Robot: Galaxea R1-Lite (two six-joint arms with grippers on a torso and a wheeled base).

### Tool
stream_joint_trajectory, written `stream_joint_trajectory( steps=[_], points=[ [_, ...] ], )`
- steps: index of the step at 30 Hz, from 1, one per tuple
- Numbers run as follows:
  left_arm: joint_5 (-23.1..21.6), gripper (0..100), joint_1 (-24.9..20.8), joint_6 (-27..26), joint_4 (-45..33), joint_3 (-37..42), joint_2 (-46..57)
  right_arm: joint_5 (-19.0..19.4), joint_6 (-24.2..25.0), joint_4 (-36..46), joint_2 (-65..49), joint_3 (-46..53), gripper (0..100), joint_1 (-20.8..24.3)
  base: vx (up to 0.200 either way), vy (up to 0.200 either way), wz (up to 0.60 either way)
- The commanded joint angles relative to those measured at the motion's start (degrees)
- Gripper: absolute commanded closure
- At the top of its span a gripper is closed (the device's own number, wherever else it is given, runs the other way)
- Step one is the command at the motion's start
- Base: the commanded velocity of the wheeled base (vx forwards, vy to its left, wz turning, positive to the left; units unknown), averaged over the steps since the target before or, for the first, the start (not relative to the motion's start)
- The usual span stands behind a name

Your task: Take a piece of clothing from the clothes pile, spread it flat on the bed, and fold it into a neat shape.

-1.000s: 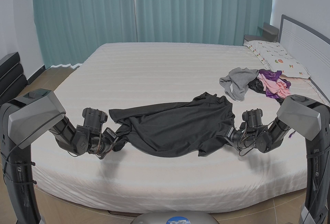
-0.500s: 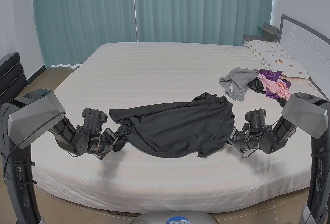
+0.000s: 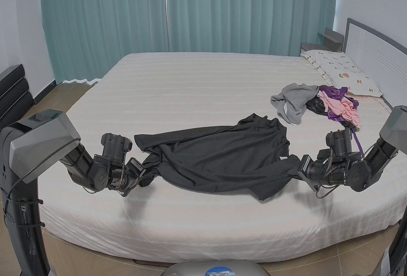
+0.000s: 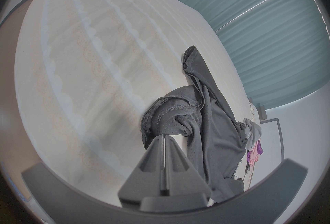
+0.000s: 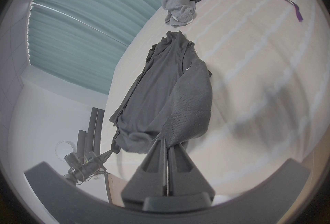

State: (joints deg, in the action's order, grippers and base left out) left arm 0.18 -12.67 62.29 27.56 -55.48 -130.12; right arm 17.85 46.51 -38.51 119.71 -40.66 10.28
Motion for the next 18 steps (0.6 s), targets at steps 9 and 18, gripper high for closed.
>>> stream_joint_trajectory(
  steps=[9,18],
  points=[
    [-0.01,100,0.01,0.11,0.03,0.11,0.13,1.75,-1.42,2.04,-12.4,10.07,100,-2.72,0.0,0.0,0.0],
    [-0.01,100,0.01,0.11,0.03,0.11,0.13,4.21,-6.52,2.04,-12.92,16.13,0,-3.95,0.0,0.0,0.0]
  ],
)
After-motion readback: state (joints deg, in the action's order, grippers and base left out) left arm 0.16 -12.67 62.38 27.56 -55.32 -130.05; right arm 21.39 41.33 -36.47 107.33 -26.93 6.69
